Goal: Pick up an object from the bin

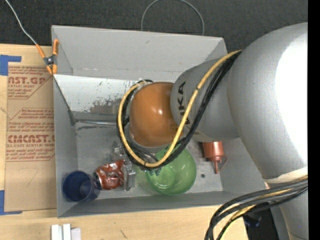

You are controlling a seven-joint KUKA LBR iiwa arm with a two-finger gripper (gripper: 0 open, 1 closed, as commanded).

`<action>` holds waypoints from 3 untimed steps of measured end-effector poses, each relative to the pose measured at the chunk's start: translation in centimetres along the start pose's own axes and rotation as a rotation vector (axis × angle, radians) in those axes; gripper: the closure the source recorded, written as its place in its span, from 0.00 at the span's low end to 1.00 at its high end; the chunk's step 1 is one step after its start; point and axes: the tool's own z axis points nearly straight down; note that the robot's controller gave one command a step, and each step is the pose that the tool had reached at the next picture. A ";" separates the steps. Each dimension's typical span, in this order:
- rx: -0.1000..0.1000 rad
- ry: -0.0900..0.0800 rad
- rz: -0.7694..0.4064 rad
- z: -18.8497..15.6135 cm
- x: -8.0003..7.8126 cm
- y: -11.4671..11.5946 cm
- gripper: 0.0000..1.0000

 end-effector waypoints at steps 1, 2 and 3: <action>0.000 0.000 0.000 0.0 0.0 0.0 1.00; 0.000 0.001 0.000 0.0 0.0 0.0 1.00; 0.000 0.001 0.000 0.0 0.0 0.0 1.00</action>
Offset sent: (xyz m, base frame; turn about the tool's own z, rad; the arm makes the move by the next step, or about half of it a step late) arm 0.0000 0.0000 0.0000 0.0000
